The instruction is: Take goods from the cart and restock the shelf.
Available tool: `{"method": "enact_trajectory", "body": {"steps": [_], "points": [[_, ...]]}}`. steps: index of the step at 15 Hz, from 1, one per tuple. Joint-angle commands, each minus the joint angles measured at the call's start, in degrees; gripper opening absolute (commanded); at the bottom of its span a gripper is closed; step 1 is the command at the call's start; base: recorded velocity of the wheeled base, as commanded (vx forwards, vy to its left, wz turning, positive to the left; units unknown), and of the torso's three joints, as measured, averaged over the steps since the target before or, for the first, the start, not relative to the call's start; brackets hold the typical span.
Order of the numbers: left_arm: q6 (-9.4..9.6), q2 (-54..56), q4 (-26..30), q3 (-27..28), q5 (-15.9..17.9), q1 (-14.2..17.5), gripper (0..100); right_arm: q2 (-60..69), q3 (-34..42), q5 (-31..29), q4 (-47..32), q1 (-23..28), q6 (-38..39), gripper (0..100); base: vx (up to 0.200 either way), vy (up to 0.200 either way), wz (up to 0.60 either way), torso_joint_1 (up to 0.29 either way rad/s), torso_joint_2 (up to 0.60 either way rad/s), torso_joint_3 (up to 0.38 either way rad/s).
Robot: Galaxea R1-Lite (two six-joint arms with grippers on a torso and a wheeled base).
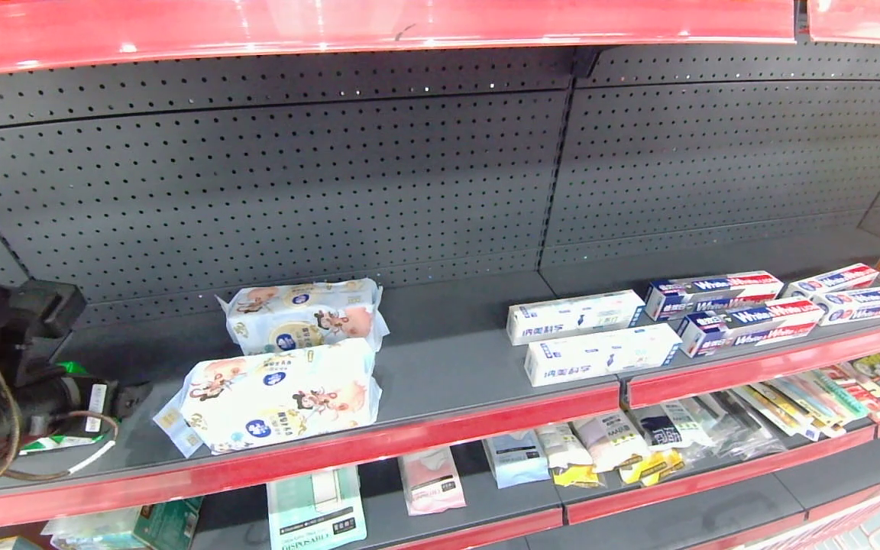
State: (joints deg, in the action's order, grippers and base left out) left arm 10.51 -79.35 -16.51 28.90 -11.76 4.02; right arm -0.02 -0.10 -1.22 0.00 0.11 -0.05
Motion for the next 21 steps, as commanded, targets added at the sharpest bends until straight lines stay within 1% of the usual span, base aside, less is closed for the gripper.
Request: {"method": "enact_trajectory", "body": {"steps": [1, 3, 4, 6, 7, 8, 9, 10, 11, 14, 16, 17, 18, 19, 20, 21], "points": [[0.57, 15.54, 2.71, -4.56, 2.80, 2.13, 100, 0.02, 0.01, -0.01, 0.00, -0.02, -0.04, 100, 0.000, 0.000, 0.00, 0.000, 0.00, 0.000], [0.65, 26.88, 6.66, -6.67, 4.47, 2.04, 100, 0.02, 0.01, -0.01, 0.00, -0.11, -0.04, 100, 0.000, 0.000, 0.00, 0.000, 0.00, 0.000], [0.04, 34.17, 10.71, -7.63, 5.52, 2.13, 100, 0.02, 0.01, -0.01, 0.00, -0.02, 0.05, 100, 0.000, 0.000, 0.00, 0.000, 0.00, 0.000], [-1.54, 48.67, 18.62, -10.18, 11.41, 1.69, 100, 0.02, 0.01, -0.01, 0.00, -0.11, -0.04, 100, 0.000, 0.000, 0.00, 0.000, 0.00, 0.000], [-1.98, 54.12, 21.60, -11.24, 12.82, 1.16, 100, 0.02, 0.01, -0.01, 0.00, -0.02, -0.04, 100, 0.000, 0.000, 0.00, 0.000, 0.00, 0.000], [-2.51, 57.64, 23.45, -11.85, 12.82, 1.07, 100, 0.02, 0.01, -0.01, 0.00, -0.02, 0.05, 100, 0.000, 0.000, 0.00, 0.000, 0.00, 0.000], [-4.88, 62.56, 26.61, -12.20, 12.47, 1.25, 100, 0.02, 0.01, -0.01, 0.00, -0.02, 0.05, 100, 0.000, 0.000, 0.00, 0.000, 0.00, 0.000], [-7.43, 64.76, 28.37, -12.29, 11.59, 1.25, 100, 0.02, 0.01, -0.01, 0.00, -0.02, -0.04, 100, 0.000, 0.000, 0.00, 0.000, 0.00, 0.000], [-8.66, 65.81, 29.78, -12.29, 10.09, 1.25, 100, 0.02, 0.01, -0.01, 0.00, -0.02, -0.04, 100, 0.000, 0.000, 0.00, 0.000, 0.00, 0.000], [-8.40, 68.19, 30.22, -12.38, 10.01, 1.07, 100, 0.02, 0.01, -0.01, 0.00, -0.02, -0.04, 100, 0.000, 0.000, 0.00, 0.000, 0.00, 0.000], [-8.84, 72.05, 30.13, -14.93, 9.65, 1.07, 100, 0.02, 0.01, -0.01, 0.00, -0.11, -0.04, 100, 0.000, 0.000, 0.00, 0.000, 0.00, 0.000], [-8.49, 73.99, 29.78, -16.77, 9.57, 1.07, 100, 0.02, 0.01, -0.01, 0.00, -0.02, -0.04, 100, 0.000, 0.000, 0.00, 0.000, 0.00, 0.000], [-8.14, 73.90, 28.81, -17.13, 8.78, 1.07, 100, 0.02, 0.01, -0.01, 0.00, -0.02, -0.04, 100, 0.000, 0.000, 0.00, 0.000, 0.00, 0.000], [-7.17, 73.90, 28.55, -17.39, 5.88, 1.07, 100, 0.02, 0.01, -0.01, 0.00, -0.02, 0.05, 100, 0.000, 0.000, 0.00, 0.000, 0.00, 0.000], [-6.99, 73.90, 28.46, -18.18, 4.12, 1.07, 100, 0.02, 0.01, -0.01, 0.00, -0.11, 0.05, 100, 0.000, 0.000, 0.00, 0.000, 0.00, 0.000], [-6.90, 73.90, 27.93, -19.94, 1.57, 1.07, 100, 0.02, 0.01, -0.01, 0.00, -0.02, 0.05, 100, 0.000, 0.000, 0.00, 0.000, 0.00, 0.000]]}}
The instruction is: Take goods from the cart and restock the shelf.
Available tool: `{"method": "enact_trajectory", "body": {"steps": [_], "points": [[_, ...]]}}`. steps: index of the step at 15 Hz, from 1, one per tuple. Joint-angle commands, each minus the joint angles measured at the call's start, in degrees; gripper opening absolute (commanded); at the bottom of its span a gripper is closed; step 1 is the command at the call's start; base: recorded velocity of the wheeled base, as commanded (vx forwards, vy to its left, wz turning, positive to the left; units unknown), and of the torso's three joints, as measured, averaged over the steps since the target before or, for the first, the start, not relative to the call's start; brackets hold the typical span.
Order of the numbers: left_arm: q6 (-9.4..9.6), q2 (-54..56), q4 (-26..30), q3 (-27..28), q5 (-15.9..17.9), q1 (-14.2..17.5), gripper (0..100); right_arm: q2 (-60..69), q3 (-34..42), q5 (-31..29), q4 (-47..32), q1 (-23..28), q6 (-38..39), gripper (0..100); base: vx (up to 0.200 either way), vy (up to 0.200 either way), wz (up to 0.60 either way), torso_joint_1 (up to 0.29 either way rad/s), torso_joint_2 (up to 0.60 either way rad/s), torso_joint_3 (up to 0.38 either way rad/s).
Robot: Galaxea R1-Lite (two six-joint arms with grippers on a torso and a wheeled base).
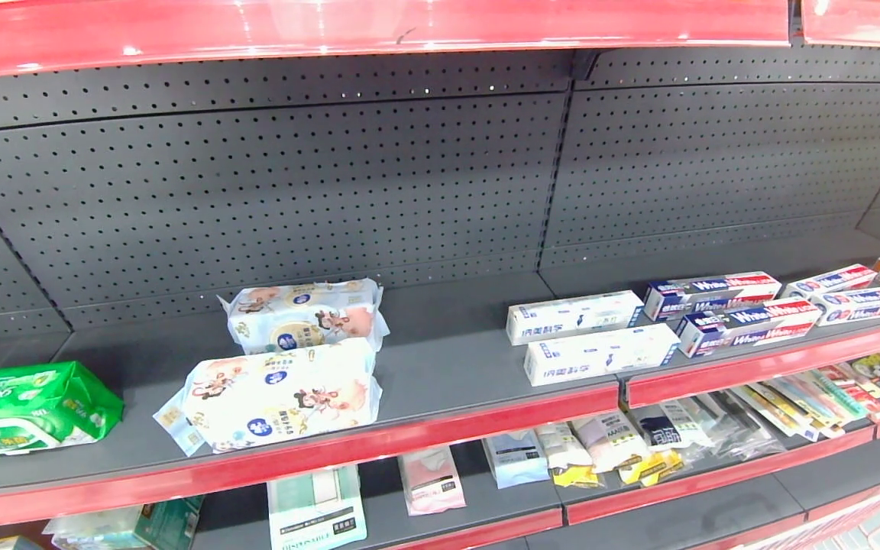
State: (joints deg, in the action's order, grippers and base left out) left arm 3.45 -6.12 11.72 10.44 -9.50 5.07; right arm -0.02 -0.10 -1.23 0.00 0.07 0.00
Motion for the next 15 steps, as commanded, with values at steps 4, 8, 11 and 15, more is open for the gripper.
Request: {"method": "enact_trajectory", "body": {"steps": [4, 8, 11, 15], "points": [[1.38, 0.49, -0.47, 0.46, -10.72, 0.11, 100, 0.02, 0.01, 0.00, 0.00, 0.01, 0.00, 100, 0.000, 0.000, 0.00, 0.000, 0.00, 0.000], [5.43, -6.89, -0.64, 6.09, -6.06, -0.85, 100, 0.02, 0.01, 0.00, 0.00, -0.07, 0.00, 100, 0.000, 0.000, 0.00, 0.000, 0.00, 0.000], [5.78, -22.62, -0.99, 14.26, 1.32, -2.52, 100, 0.02, 0.01, 0.00, 0.00, 0.01, 0.00, 100, 0.000, 0.000, 0.00, 0.000, 0.00, 0.000], [6.39, -44.07, -1.08, 19.98, -0.61, -2.79, 100, 0.02, 0.01, 0.00, 0.00, 0.01, 0.00, 100, 0.000, 0.000, 0.00, 0.000, 0.00, 0.000]]}}
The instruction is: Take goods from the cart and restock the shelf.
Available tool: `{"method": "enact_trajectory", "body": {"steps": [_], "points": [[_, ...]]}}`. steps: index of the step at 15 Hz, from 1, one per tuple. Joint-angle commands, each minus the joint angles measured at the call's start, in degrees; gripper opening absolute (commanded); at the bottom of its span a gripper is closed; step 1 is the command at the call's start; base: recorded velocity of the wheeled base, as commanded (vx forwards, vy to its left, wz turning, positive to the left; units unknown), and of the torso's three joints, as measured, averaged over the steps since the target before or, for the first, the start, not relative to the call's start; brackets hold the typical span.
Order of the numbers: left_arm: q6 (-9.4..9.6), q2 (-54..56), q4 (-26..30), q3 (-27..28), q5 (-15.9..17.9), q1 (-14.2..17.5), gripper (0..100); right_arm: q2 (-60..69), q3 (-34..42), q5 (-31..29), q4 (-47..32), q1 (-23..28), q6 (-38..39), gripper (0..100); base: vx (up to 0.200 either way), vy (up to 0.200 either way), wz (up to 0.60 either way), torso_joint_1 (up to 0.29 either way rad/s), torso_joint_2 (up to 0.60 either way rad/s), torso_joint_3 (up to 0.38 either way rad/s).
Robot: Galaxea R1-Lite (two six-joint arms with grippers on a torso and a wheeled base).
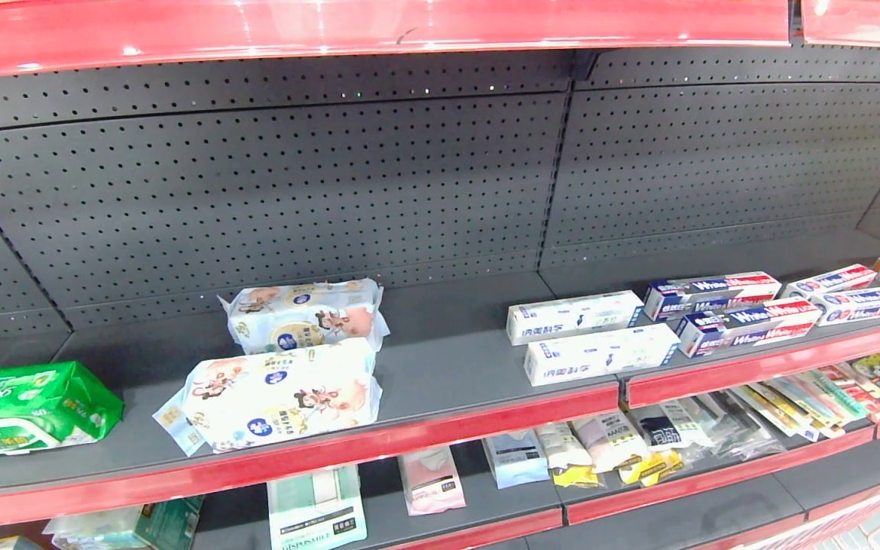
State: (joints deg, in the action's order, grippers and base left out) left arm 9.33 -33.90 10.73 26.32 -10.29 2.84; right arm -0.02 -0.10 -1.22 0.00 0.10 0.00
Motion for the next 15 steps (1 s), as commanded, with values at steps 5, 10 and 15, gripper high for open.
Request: {"method": "enact_trajectory", "body": {"steps": [5, 10, 15], "points": [[-4.93, -29.47, -8.62, 4.18, 3.52, -12.60, 100, 0.02, 0.01, -0.01, 0.00, -0.10, 0.00, 100, 0.000, 0.000, 0.00, 0.000, 0.00, 0.000], [-7.83, -34.48, -14.59, 1.28, 3.17, -21.30, 100, 0.02, 0.01, -0.01, 0.00, -0.01, -0.09, 100, 0.000, 0.000, 0.00, 0.000, 0.00, 0.000], [-7.83, -33.60, -19.25, -1.53, 2.64, -20.86, 100, 0.02, 0.01, -0.01, 0.00, -0.01, 0.00, 100, 0.000, 0.000, 0.00, 0.000, 0.00, 0.000]]}}
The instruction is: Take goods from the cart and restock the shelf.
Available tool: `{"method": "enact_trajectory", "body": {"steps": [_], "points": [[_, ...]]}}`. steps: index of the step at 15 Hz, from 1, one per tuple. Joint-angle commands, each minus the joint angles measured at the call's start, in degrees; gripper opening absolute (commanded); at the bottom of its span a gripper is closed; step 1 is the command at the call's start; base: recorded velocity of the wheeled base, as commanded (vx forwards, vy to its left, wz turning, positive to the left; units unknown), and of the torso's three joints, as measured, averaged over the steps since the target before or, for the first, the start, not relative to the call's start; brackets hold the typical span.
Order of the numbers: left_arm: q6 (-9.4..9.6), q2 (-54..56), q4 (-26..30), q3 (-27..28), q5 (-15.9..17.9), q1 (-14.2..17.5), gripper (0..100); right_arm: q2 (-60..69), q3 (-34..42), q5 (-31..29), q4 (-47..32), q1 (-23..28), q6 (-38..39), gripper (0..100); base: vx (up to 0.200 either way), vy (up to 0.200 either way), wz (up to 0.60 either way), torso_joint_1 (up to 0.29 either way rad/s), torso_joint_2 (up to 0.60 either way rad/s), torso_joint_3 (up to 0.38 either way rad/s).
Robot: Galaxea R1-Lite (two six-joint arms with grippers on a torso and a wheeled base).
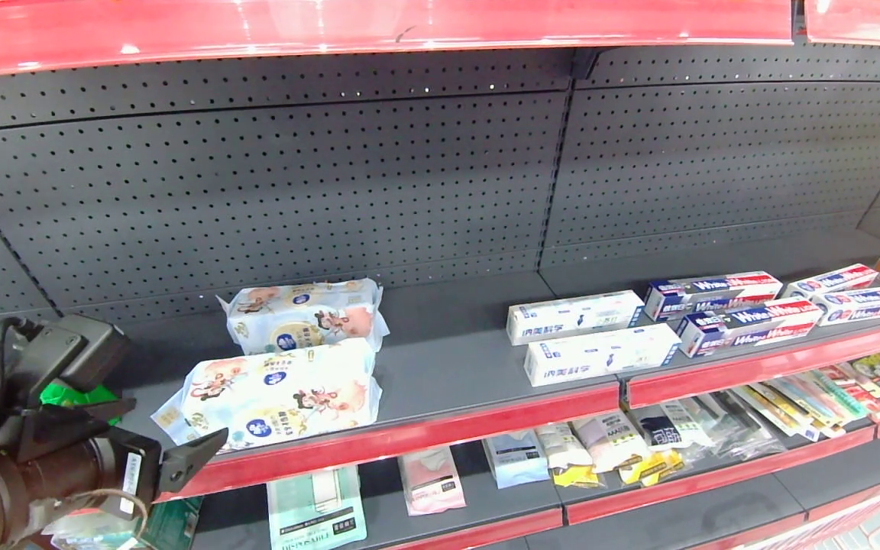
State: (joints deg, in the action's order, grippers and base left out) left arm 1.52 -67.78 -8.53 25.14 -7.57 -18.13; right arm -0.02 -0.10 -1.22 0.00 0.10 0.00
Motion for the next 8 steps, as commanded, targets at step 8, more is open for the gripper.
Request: {"method": "enact_trajectory", "body": {"steps": [8], "points": [[2.61, 35.70, 2.64, -13.45, 5.72, 15.58, 100, 0.02, 0.01, -0.01, 0.00, -0.01, 0.00, 100, 0.000, 0.000, 0.00, 0.000, 0.00, 0.000]]}}
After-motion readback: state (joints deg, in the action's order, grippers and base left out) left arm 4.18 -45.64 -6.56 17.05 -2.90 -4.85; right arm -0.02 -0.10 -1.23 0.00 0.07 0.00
